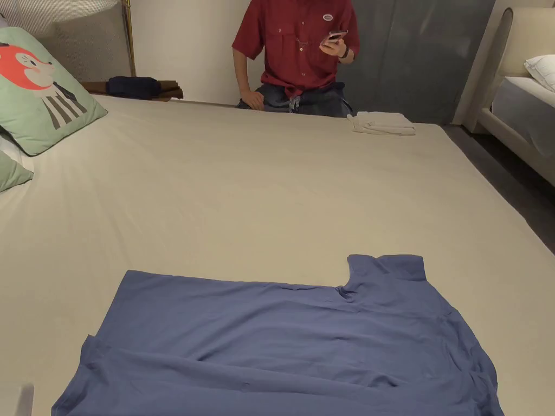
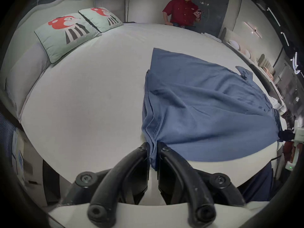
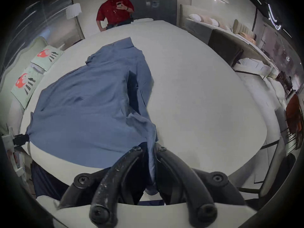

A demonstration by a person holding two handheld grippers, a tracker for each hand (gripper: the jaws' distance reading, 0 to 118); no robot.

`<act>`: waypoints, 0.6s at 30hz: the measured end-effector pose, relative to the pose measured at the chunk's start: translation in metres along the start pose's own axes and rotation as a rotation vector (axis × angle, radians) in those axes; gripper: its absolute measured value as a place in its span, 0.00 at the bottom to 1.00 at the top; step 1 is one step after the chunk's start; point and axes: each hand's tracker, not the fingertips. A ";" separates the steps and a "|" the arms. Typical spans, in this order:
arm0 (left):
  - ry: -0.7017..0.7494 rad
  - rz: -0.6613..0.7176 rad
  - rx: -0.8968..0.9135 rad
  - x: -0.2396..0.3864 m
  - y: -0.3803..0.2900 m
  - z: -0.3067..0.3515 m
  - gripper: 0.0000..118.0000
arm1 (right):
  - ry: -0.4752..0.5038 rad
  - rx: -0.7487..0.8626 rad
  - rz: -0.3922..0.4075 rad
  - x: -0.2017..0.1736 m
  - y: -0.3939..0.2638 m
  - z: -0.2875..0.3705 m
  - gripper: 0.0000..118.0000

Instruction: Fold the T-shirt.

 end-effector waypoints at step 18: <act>-0.110 -0.100 0.621 0.084 0.068 0.074 0.00 | -0.057 0.768 0.088 -0.113 0.054 0.077 0.05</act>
